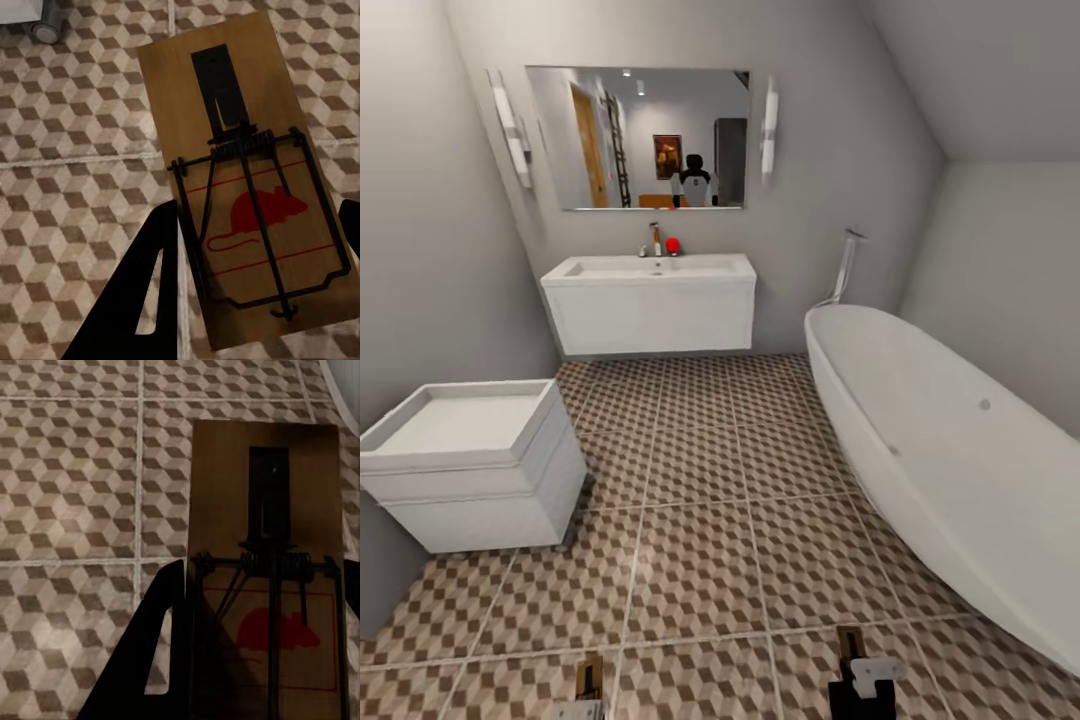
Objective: Take the four mousetraps from the cabinet in the bathroom and place them on the bathroom floor. Make sure all four end up on the same floor surface, and ensure that at least two of them are either under or directly next to the same bathroom sink.
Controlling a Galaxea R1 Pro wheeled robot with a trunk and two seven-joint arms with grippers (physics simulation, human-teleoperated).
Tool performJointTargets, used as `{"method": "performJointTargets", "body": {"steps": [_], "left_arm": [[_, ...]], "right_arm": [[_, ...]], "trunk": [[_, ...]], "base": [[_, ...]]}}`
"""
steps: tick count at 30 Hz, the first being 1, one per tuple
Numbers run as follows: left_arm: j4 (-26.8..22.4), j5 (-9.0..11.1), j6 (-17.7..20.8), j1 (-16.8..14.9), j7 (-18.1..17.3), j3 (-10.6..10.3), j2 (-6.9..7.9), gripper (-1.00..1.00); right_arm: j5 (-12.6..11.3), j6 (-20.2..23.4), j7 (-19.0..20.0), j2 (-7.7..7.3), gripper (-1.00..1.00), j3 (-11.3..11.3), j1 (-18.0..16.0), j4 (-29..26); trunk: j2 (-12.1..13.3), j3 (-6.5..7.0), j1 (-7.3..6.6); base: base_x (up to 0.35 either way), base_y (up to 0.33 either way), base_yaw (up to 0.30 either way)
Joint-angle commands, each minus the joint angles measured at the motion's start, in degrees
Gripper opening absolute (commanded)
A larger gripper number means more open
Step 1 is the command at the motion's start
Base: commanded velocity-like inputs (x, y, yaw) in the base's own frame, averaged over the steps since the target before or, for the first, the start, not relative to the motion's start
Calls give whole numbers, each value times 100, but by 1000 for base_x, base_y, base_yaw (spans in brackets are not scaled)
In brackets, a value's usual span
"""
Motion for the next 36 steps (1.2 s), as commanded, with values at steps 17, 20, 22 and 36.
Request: {"method": "performJointTargets", "body": {"steps": [17, 20, 22, 36], "left_arm": [[23, 42, -34, -11, 13, -49, -38, -100], [23, 42, -34, -11, 12, -49, -39, -100], [23, 42, -34, -11, 12, -49, -39, -100], [23, 42, -34, -9, 12, -49, -39, -100]], "right_arm": [[14, -14, -9, 0, -100, 10, -2, 1], [14, -14, -9, -4, -100, 10, -2, 0], [14, -14, -9, -4, -100, 10, -2, 0], [14, -14, -9, -5, -100, 10, -2, 1]], "trunk": [[-2, -5, 3], [-2, -5, 3], [-2, -5, 3], [-2, -5, 3]], "base": [[328, -135, 257], [328, -164, 211], [328, -164, 93], [328, -164, 10]]}}
